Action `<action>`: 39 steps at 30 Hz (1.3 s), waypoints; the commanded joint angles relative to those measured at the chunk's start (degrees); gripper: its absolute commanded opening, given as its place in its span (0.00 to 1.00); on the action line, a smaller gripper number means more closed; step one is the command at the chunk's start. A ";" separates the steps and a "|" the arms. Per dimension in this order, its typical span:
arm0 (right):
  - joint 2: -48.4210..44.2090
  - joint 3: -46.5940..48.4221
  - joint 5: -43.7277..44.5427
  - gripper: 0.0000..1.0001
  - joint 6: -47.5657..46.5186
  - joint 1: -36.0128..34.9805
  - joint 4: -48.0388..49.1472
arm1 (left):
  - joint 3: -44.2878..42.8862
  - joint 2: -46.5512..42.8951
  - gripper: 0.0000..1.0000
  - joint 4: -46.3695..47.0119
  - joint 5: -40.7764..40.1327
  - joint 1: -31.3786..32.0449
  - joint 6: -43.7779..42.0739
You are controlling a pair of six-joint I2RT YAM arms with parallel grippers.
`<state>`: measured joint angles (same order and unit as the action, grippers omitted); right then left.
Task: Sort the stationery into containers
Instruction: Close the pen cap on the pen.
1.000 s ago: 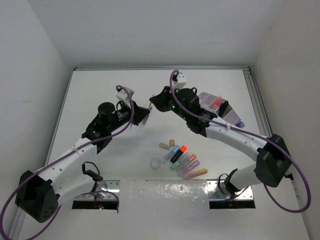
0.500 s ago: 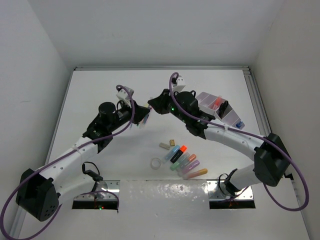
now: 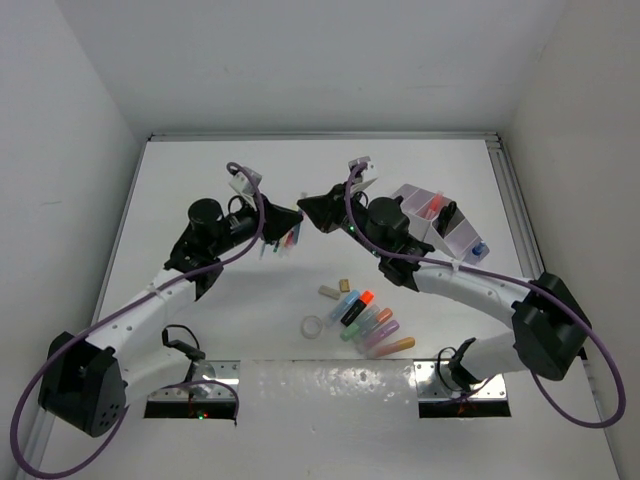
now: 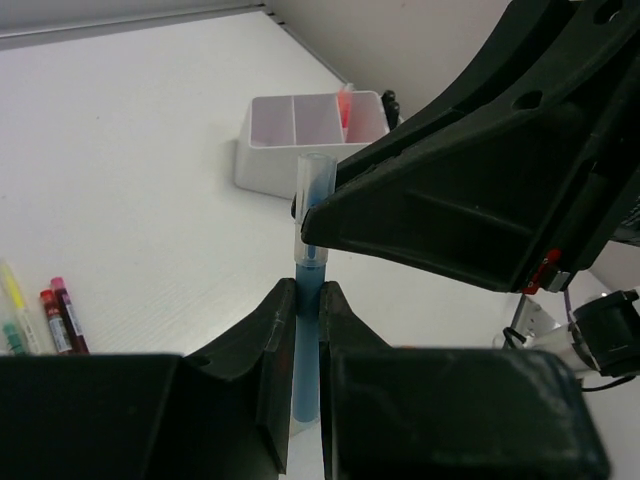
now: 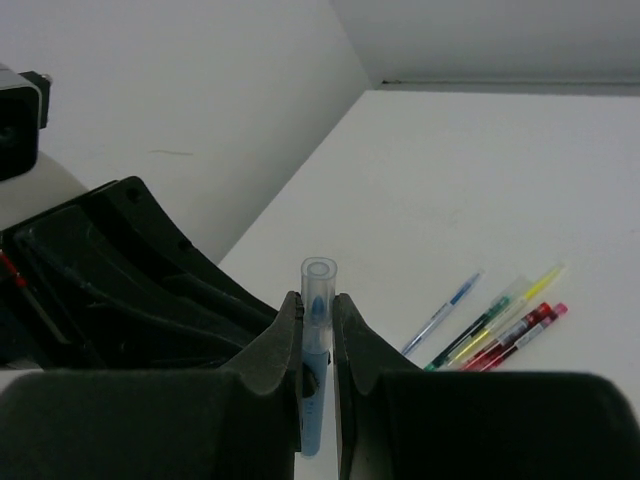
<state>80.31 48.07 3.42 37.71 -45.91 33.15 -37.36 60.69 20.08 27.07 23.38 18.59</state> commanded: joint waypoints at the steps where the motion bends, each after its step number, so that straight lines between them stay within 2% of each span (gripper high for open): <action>1: 0.90 -4.30 -7.38 0.00 -4.75 -3.83 -5.81 | -3.76 -0.31 0.00 20.09 2.11 -2.46 2.77; 12: 3.27 -9.66 -4.83 0.00 -9.67 -6.47 -5.46 | -6.76 0.40 0.00 22.55 3.16 -3.69 2.24; 27: 3.18 -15.11 -4.12 0.00 -10.38 -7.79 -4.93 | -6.23 0.22 0.00 20.88 3.34 -3.86 0.84; 36: 2.39 -11.87 -6.23 0.00 -10.21 -7.00 -6.34 | -5.70 0.22 0.00 18.60 4.66 -3.51 -0.39; 37: 1.96 -10.73 -7.28 0.05 -10.38 -6.74 -7.12 | -5.09 0.05 0.00 18.34 5.70 -3.43 -0.92; 38: 1.17 -8.55 -7.98 0.16 -10.99 -6.13 -7.65 | -4.74 -0.13 0.00 18.25 6.32 -3.42 -1.27; 39: 0.81 -7.31 -8.34 0.22 -11.69 -5.95 -8.18 | -4.47 -0.22 0.00 17.46 6.50 -3.34 -1.54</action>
<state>80.12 40.51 6.31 27.44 -49.89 43.13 -37.36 63.18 18.06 36.45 21.26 18.57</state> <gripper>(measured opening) 0.198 0.084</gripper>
